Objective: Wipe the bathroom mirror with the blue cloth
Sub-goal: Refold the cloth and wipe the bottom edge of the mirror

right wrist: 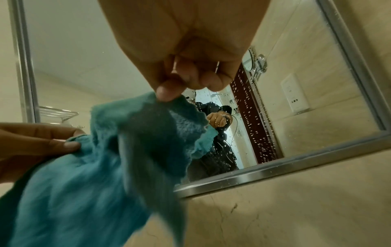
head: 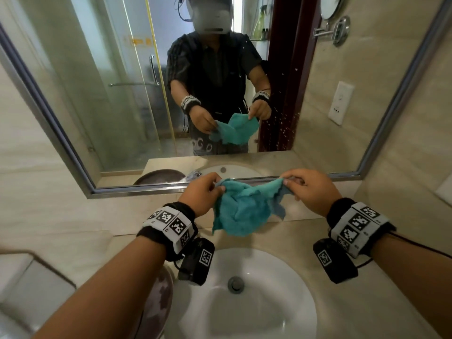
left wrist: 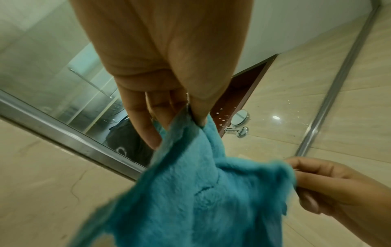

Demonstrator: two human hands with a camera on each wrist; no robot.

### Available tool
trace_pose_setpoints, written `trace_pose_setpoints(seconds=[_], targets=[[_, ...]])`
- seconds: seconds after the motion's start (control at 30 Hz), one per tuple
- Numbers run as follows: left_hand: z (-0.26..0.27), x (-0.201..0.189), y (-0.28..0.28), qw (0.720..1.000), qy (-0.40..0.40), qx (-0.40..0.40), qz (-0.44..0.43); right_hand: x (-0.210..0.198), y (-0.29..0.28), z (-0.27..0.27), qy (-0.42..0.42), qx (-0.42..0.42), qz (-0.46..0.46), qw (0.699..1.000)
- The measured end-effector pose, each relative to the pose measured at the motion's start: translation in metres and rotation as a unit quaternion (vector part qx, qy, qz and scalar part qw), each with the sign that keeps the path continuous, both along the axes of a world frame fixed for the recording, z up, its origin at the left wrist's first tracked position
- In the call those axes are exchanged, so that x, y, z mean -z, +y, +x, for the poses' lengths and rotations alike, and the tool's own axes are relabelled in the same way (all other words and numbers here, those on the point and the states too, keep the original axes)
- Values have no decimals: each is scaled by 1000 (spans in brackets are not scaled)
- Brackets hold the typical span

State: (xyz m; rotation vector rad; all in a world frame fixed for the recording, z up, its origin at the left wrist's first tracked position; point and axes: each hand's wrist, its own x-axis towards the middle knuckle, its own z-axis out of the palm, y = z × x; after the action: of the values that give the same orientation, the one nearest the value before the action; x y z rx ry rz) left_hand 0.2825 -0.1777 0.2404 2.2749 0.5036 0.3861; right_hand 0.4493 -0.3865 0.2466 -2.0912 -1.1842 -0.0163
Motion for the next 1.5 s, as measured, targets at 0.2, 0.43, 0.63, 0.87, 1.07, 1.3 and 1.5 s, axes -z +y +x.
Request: trace_pose_setpoints(seconds=[0.2,0.43,0.63,0.87,1.07,1.3,1.5], targets=[[-7,-1,10,999,-32,-24,-8,1,-6,4,2,43,-107,993],[0,-6,2,998,-55,42,-5,-6,20,-17,89,-9,-95,991],[6,-9,-19,996,-3,72,-55,-10,46,-47,310,-68,-4,948],[-2,-16,-20,948,50,184,-254,1,53,-47,280,-25,31,959],[-9,6,-1,995,46,-3,-91,-11,46,-40,389,-82,99,912],[0,11,-12,975,18,84,-203,-14,47,-39,431,-85,95,893],[5,1,-21,958,-64,65,-271,-5,42,-35,459,-93,44,882]])
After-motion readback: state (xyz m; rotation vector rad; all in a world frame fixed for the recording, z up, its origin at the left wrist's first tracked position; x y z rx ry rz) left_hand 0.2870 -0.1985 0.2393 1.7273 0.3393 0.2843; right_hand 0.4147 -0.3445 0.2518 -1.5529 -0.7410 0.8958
